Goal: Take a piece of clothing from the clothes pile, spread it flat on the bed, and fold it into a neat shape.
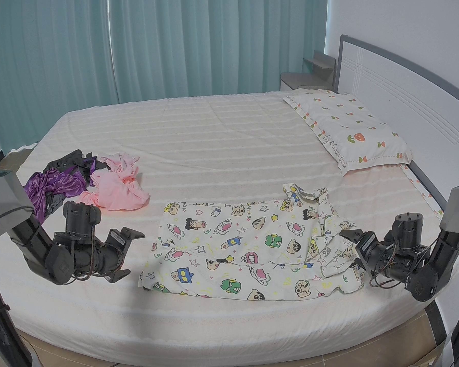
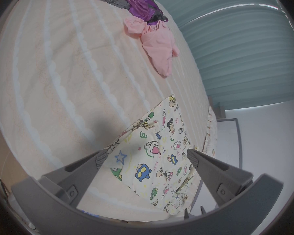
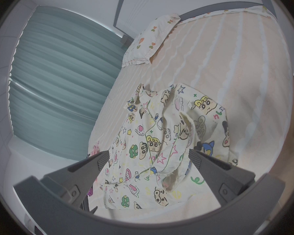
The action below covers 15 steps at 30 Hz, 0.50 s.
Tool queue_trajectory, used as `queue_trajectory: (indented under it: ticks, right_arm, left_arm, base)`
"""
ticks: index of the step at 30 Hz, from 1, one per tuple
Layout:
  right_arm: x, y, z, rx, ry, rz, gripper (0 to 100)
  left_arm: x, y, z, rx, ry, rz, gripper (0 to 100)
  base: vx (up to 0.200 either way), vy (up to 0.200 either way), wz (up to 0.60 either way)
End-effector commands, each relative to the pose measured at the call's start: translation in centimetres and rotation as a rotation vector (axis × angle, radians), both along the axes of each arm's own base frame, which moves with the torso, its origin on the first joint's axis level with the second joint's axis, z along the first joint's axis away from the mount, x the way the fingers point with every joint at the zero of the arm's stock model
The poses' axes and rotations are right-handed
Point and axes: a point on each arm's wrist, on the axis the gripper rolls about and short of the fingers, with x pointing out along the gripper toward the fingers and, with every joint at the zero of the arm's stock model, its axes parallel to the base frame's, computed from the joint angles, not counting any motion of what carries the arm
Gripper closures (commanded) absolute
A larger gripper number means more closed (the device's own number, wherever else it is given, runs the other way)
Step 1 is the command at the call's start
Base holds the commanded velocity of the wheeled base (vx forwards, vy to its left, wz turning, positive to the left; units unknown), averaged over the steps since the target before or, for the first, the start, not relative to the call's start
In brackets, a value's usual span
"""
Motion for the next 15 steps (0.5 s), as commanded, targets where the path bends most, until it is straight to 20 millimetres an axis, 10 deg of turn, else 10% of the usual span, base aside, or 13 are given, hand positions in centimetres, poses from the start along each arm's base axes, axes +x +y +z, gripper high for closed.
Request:
queue_trajectory:
  ticks: [1, 15]
  right_arm:
    - [-1.3, 0.5, -2.2, -0.039, 0.083, 0.025, 0]
    - [-0.7, 0.4, -4.1, -0.046, 0.102, 0.016, 0]
  left_arm:
    - [-1.6, 0.2, -0.3, -0.01, 0.028, 0.011, 0]
    - [-1.6, 0.3, -0.9, 0.006, 0.045, 0.02, 0]
  base:
    - [0.0, 0.0, 0.0]
    - [0.0, 0.0, 0.0]
